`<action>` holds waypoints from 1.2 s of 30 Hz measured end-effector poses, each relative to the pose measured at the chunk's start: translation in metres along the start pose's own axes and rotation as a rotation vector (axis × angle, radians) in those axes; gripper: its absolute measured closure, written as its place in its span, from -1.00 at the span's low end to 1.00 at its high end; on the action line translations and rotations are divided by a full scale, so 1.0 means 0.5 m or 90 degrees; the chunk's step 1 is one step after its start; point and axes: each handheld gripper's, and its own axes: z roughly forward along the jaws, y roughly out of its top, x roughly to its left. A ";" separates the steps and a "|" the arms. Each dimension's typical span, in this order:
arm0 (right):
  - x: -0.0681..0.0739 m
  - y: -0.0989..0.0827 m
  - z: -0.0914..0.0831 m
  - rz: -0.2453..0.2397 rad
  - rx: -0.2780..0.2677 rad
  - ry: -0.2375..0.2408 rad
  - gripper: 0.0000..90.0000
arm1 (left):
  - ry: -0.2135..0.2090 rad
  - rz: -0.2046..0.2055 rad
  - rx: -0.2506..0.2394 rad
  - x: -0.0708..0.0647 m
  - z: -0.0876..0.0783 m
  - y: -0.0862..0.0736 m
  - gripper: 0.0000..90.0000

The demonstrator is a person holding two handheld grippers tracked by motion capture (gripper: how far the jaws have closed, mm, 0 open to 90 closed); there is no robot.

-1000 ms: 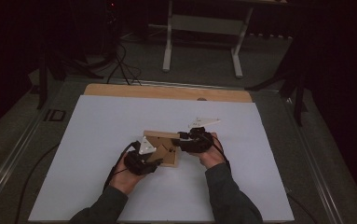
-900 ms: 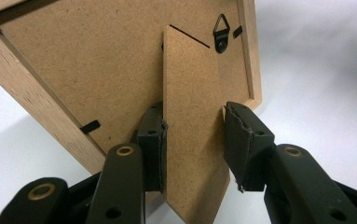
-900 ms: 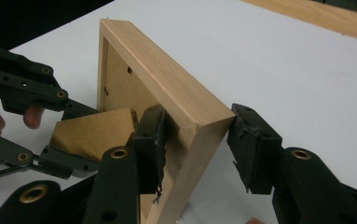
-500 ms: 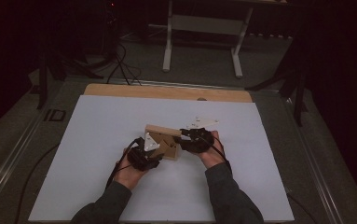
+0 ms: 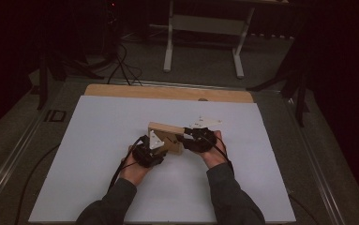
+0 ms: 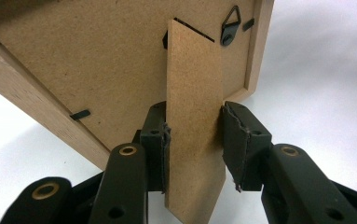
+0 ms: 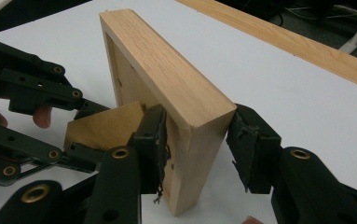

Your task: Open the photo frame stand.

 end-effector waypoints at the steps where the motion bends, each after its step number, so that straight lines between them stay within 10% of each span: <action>1: -0.001 -0.002 0.000 0.002 0.003 0.002 0.28 | 0.002 0.006 0.003 -0.001 0.001 -0.001 0.40; 36: 0.034 -0.032 -0.018 -0.025 0.005 0.034 0.26 | -0.049 -0.022 -0.015 0.013 -0.036 -0.016 0.49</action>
